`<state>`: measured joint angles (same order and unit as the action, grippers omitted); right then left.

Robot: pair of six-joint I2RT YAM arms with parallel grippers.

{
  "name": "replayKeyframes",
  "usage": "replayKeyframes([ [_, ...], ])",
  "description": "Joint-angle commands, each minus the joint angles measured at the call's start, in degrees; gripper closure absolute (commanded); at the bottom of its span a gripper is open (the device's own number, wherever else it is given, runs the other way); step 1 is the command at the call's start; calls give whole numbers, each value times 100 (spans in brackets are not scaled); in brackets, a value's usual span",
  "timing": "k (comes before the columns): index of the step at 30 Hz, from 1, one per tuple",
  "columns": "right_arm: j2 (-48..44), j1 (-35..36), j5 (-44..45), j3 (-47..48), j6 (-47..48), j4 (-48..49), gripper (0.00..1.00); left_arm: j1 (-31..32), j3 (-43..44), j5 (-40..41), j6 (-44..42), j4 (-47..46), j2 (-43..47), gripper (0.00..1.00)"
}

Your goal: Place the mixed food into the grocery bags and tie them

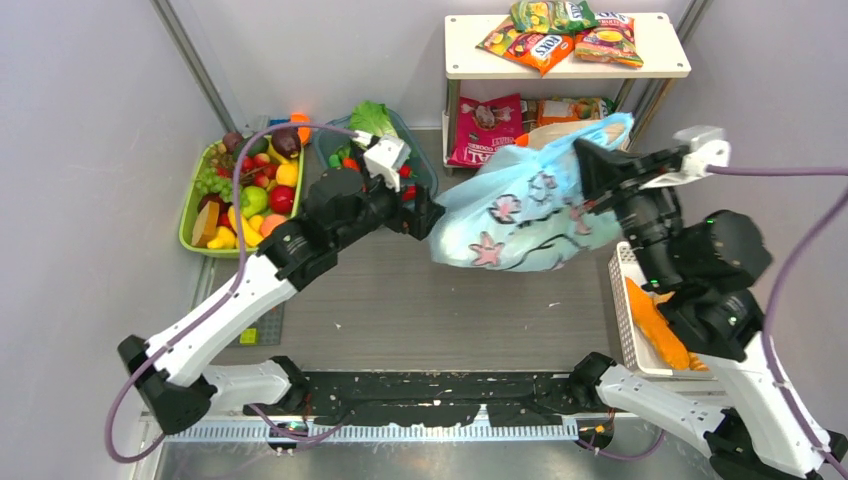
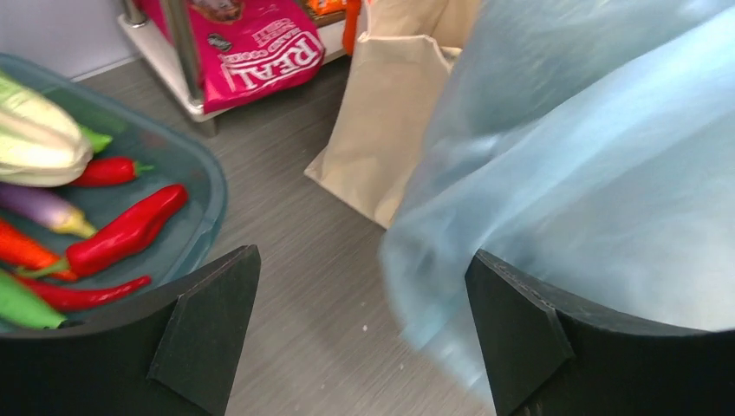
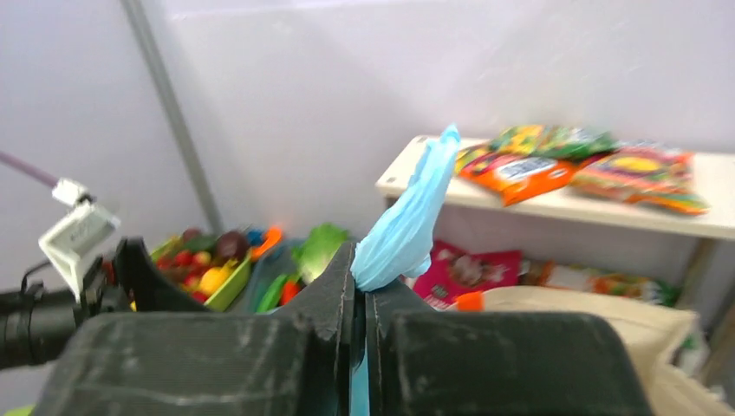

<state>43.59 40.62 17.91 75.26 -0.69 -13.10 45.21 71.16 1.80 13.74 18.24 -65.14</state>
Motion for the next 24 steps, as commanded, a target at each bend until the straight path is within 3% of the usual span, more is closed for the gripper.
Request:
replayKeyframes([
  [1,219,-70,1245,1129,1175,268,95,-21,501,-410,321,-512,-670,11],
  [9,893,-254,2128,1774,2572,845,95,26,1373,-780,1182,-1169,-2258,14],
  [13,1161,-781,2426,1771,3038,1248,95,162,2048,-547,1540,-1221,-2968,14],
  [16,1366,-1259,2566,1715,3075,1588,95,344,2644,-253,1706,-1251,-3547,14],
  [24,2158,-2510,1687,1909,2099,1395,95,607,4175,357,1825,-869,-4966,17],
])
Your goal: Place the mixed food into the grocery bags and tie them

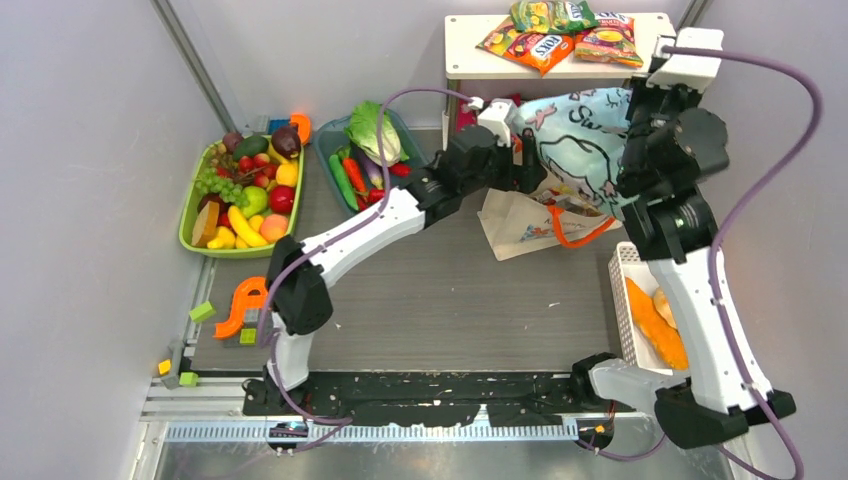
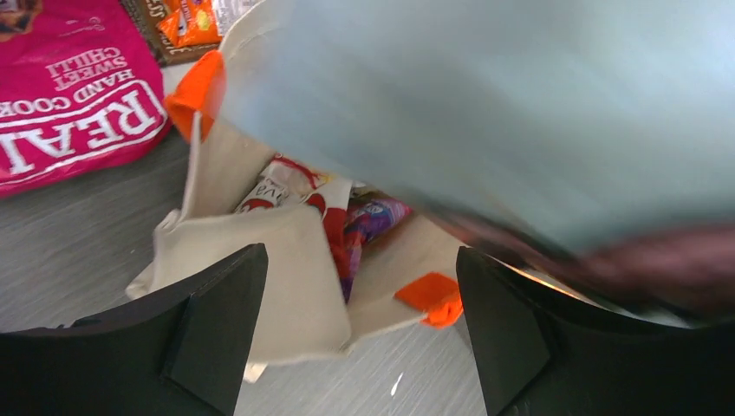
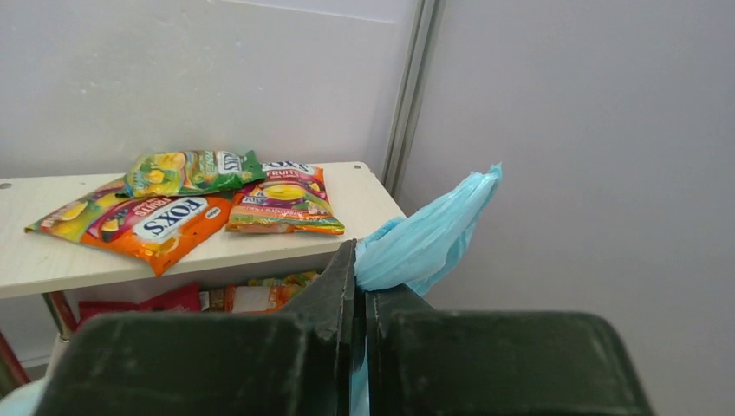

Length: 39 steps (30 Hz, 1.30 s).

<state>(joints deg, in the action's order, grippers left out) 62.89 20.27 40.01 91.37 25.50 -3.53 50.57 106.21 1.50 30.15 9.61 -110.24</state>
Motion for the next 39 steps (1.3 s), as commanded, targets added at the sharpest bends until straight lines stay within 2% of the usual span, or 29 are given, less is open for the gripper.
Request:
replayKeyframes([
  [1,278,-539,-657,327,-594,401,95,82,767,393,206,43,-611,18],
  [7,625,-1083,-1326,499,-1266,184,95,163,1104,704,79,453,-1020,25],
  [10,722,-1309,-1743,472,-1518,77,95,164,1033,885,-24,651,-1022,33],
  [19,383,-1448,-2619,162,-1682,-562,95,84,76,1335,-357,609,-181,85],
  [24,176,-1444,-3386,216,-1775,-1152,95,-6,-523,1231,-386,577,350,100],
  [29,385,-1440,-4638,938,-1894,-2454,95,-74,-1366,1215,-506,428,1080,100],
  [33,319,-1377,-5182,1080,-1917,-3293,95,-250,-1905,815,-514,446,1678,100],
  [36,362,-985,-5125,1272,-1686,-3731,95,-346,-2276,485,-527,456,2039,100],
  [38,538,-322,-4713,1460,-1307,-4073,95,-379,-2534,240,-574,398,2290,100],
  [39,623,-19,-4100,1527,-1172,-4247,95,-387,-2663,150,-601,346,2417,100],
])
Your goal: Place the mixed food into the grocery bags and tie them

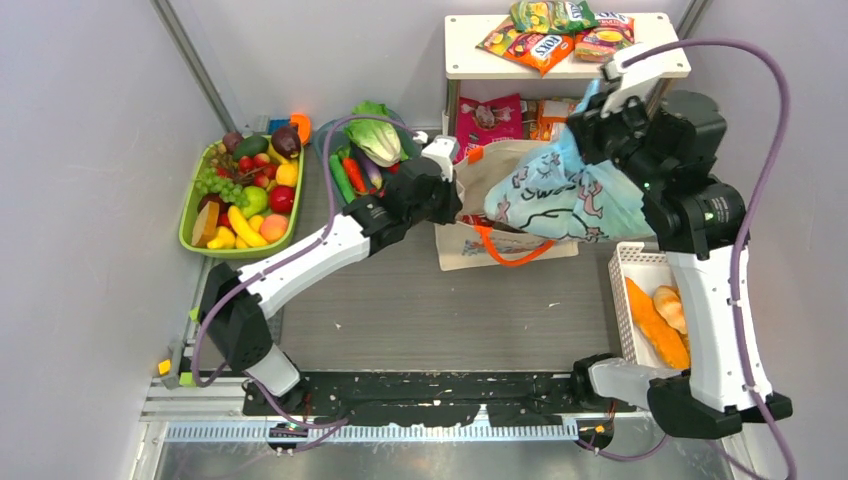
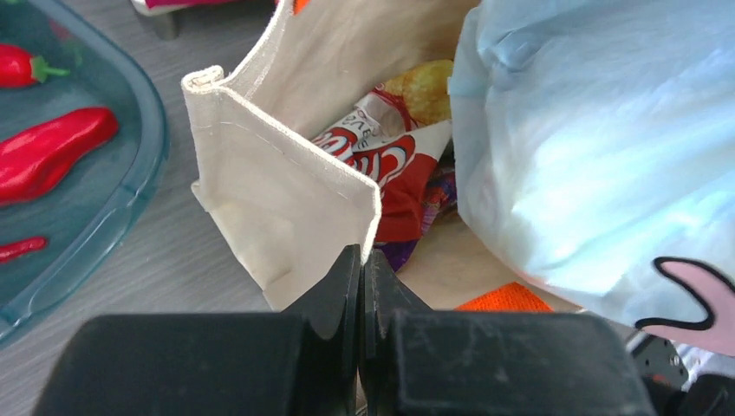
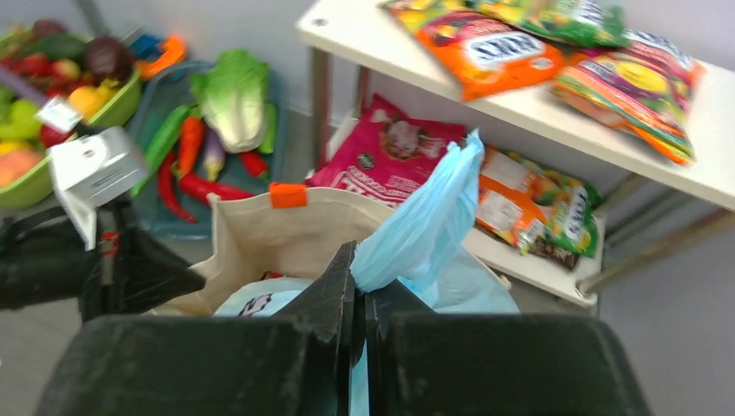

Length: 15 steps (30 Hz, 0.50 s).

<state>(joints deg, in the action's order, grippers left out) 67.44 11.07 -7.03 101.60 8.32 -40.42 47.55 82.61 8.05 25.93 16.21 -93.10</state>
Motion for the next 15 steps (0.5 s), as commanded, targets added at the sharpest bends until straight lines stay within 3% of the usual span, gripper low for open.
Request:
replayKeyframes([
  [1,383,1483,1271,607,813,-618,95,-88,-440,-602,-219,-359,827,100],
  [4,928,2233,2095,848,1106,-689,95,-88,-698,-760,-273,-326,1106,100],
  [8,1767,2655,1977,1320,1097,-433,95,-112,-974,-724,-295,-254,1371,100],
  [15,1955,2751,185,575,516,1250,95,-273,-1512,-719,-295,-381,1794,100],
])
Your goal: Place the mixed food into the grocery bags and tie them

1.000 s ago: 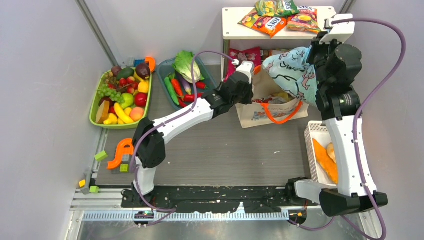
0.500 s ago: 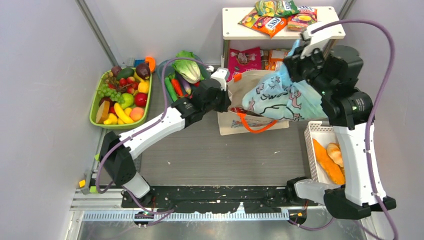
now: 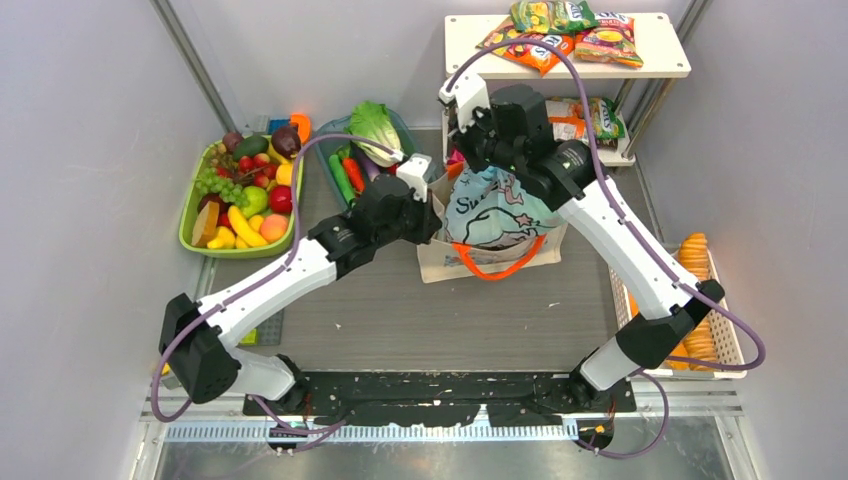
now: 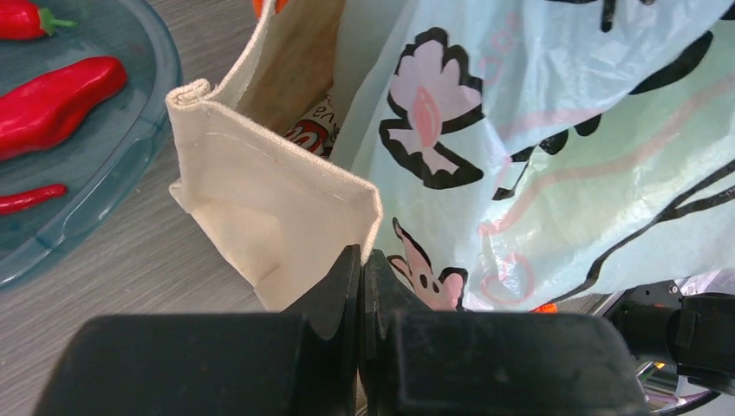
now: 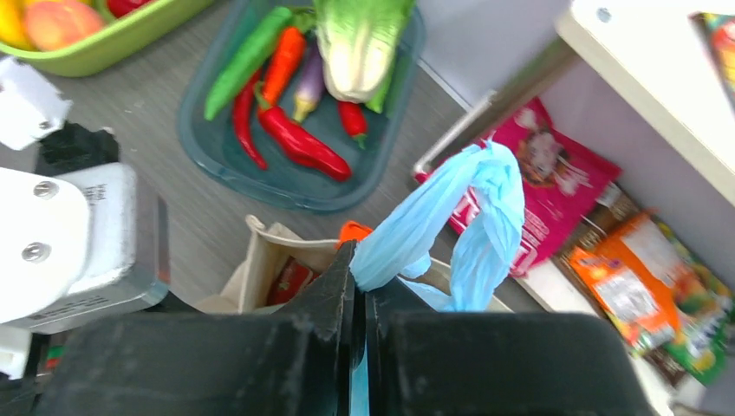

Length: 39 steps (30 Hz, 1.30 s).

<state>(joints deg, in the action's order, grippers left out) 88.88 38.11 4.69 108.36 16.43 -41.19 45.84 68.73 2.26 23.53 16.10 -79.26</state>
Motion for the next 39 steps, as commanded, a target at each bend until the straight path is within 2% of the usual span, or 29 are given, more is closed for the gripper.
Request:
replayKeyframes([
  [1,-78,48,-1075,-99,-392,1391,95,-128,-160,-140,-51,-368,446,100],
  [6,42,48,-1490,-687,-628,1670,95,-252,-274,-154,-35,-347,617,100],
  [11,-541,-167,-1189,-2357,-1063,2339,95,-401,-256,-150,-24,-156,772,100],
  [14,-903,-456,-1415,-2993,-1445,2664,95,-442,-229,-113,-24,-64,869,100],
  [18,-1053,-703,-1474,-3389,-1473,2357,91,-443,-162,-84,-24,8,896,100],
  [20,-1149,-753,-1398,-3377,-1497,2168,85,-447,-127,-119,19,22,876,100],
  [22,-1336,-775,-1424,-3306,-1539,2069,64,-445,-109,-179,77,12,851,100],
  [23,-1416,-777,-1400,-3269,-1560,2044,48,-447,-106,-203,89,11,837,100],
  [25,-1636,-778,-1322,-3123,-1625,1925,33,-445,-94,-202,107,22,796,100],
  [27,-1839,-787,-1118,-2931,-1636,1725,24,-445,-104,-356,116,39,767,100],
  [30,-2152,-848,-582,-2722,-1894,1350,19,-445,-146,-371,110,43,756,100],
  [36,-2829,-1531,220,-2870,-2344,945,18,-445,-147,-325,48,83,764,100],
  [39,-3059,-1933,265,-3007,-2404,825,20,-445,-109,-327,25,107,776,100],
])
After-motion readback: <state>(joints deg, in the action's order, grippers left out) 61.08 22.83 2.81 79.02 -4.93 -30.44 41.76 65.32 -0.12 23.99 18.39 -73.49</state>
